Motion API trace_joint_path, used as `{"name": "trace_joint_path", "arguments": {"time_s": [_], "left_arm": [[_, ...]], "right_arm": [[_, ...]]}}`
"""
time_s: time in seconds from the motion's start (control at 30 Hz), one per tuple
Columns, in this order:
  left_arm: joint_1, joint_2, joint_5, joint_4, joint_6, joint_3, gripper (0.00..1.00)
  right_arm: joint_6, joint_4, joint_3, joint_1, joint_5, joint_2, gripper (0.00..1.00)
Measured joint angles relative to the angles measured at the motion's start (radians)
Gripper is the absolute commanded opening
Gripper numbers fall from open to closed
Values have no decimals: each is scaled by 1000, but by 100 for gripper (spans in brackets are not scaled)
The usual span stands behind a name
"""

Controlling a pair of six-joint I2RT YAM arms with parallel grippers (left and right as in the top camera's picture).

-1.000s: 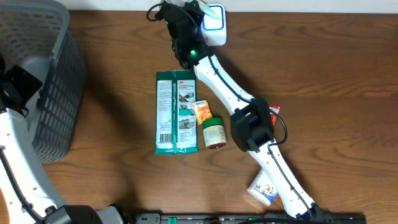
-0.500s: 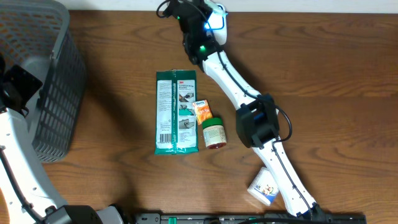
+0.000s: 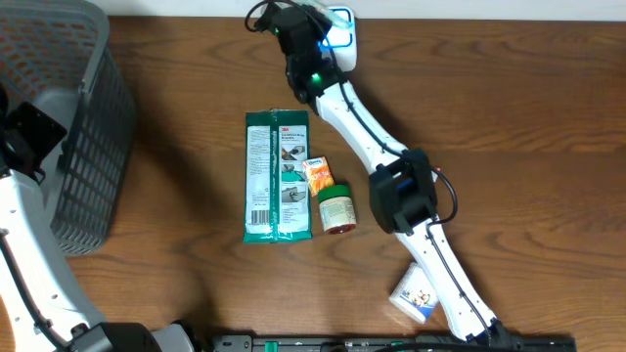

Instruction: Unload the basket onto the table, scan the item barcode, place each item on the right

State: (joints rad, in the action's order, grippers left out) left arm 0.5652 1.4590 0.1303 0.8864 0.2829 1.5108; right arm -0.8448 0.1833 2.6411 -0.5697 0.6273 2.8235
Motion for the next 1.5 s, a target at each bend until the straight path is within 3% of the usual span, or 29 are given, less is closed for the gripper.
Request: {"name": "trace_joint_path", "arguments": {"time_s": [0.83, 1.1, 1.33, 1.5], "left_arm": [[0, 0, 0, 0, 0, 0, 93], [0, 0, 0, 0, 0, 0, 93], [0, 0, 0, 0, 0, 0, 93], [0, 0, 0, 0, 0, 0, 93]], "right_arm": [[111, 66, -1, -43, 72, -16, 1], [293, 400, -19, -35, -6, -211, 1], [505, 732, -17, 35, -252, -500, 1], [620, 1014, -7, 179, -461, -650, 1]]}}
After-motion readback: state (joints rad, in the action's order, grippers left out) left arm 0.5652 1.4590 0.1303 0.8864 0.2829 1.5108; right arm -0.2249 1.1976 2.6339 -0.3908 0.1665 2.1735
